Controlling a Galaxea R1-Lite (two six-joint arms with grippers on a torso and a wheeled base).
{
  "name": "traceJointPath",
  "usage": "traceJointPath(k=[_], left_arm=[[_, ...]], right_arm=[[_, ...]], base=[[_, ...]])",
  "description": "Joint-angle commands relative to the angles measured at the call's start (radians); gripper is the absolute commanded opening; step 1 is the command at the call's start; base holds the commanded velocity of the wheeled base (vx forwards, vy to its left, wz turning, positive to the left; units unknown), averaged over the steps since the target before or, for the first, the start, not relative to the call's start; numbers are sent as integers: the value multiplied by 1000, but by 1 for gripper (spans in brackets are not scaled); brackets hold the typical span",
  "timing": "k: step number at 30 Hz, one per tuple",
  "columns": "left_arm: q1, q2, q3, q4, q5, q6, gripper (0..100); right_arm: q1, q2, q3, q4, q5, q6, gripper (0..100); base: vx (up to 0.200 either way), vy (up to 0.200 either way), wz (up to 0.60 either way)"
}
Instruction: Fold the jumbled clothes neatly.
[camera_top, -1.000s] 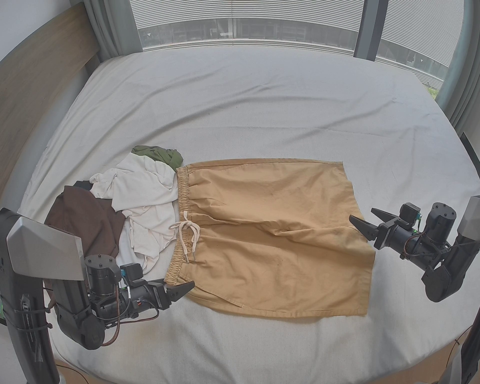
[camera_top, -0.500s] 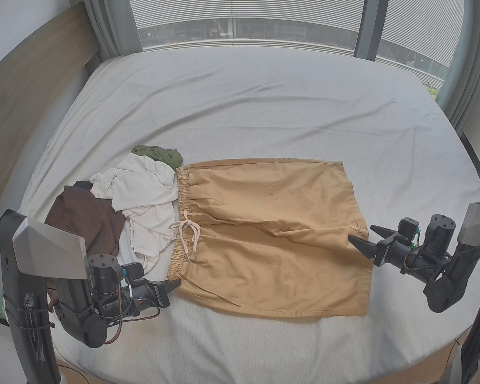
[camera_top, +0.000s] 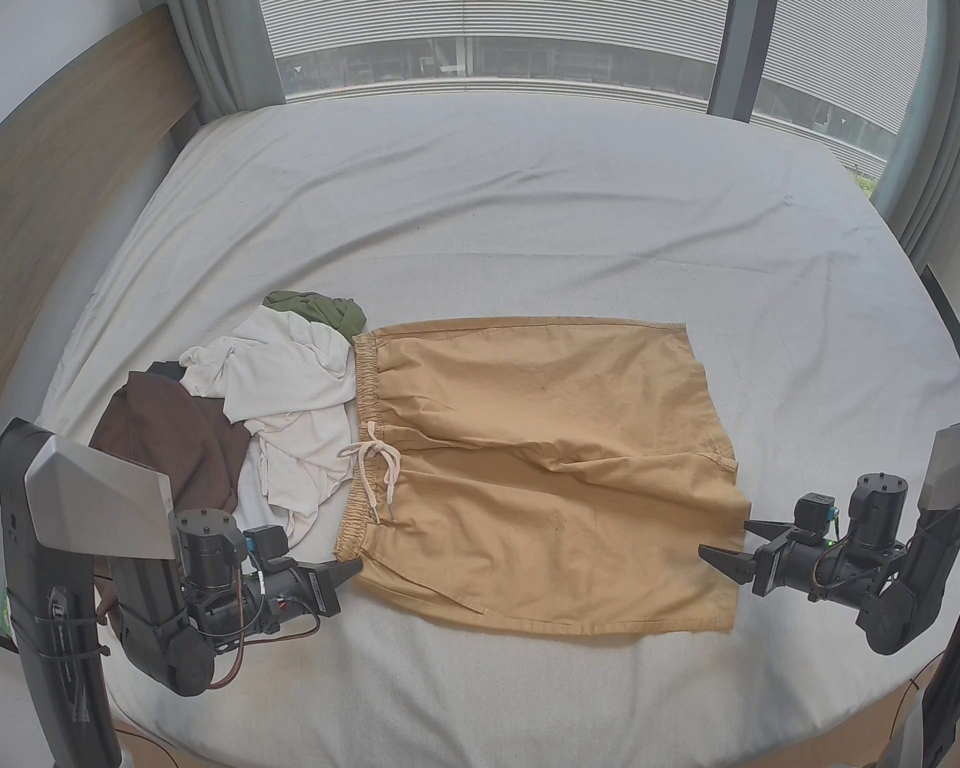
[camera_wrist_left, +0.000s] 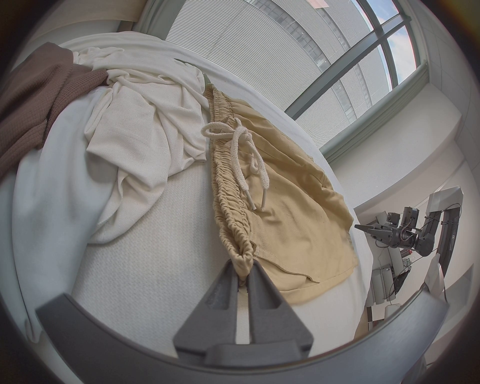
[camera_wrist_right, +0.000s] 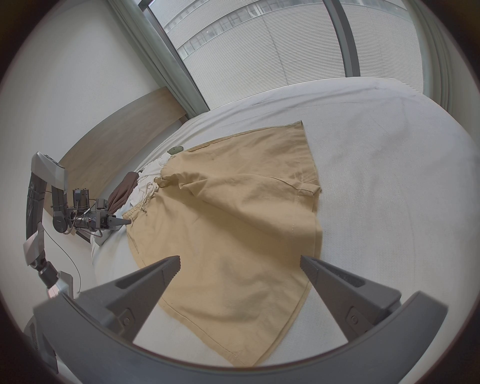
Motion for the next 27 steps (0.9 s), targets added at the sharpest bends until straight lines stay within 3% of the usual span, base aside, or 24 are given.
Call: traceJointPath(k=[1,7,13,14,27], left_arm=[[0,-7,-4,0,1,-5,100],[2,-9,-36,0,54,-73,100],[2,-4,-43,0,59,-79,100],[2,-6,-51,0,60,-79,0],[-2,-1,-45,1,59,-77,0]], right_arm=[[-1,0,-1,-1,0,1,100],[1,0,1,-6,-1,1,100],[3,0,1,-9,-1,-1,100],[3,0,1,-9,-1,-1,100],[-4,-2,54,1,-1,-2,100]], base=[[0,0,0],[0,0,0],[0,0,0],[0,0,0],[0,0,0]])
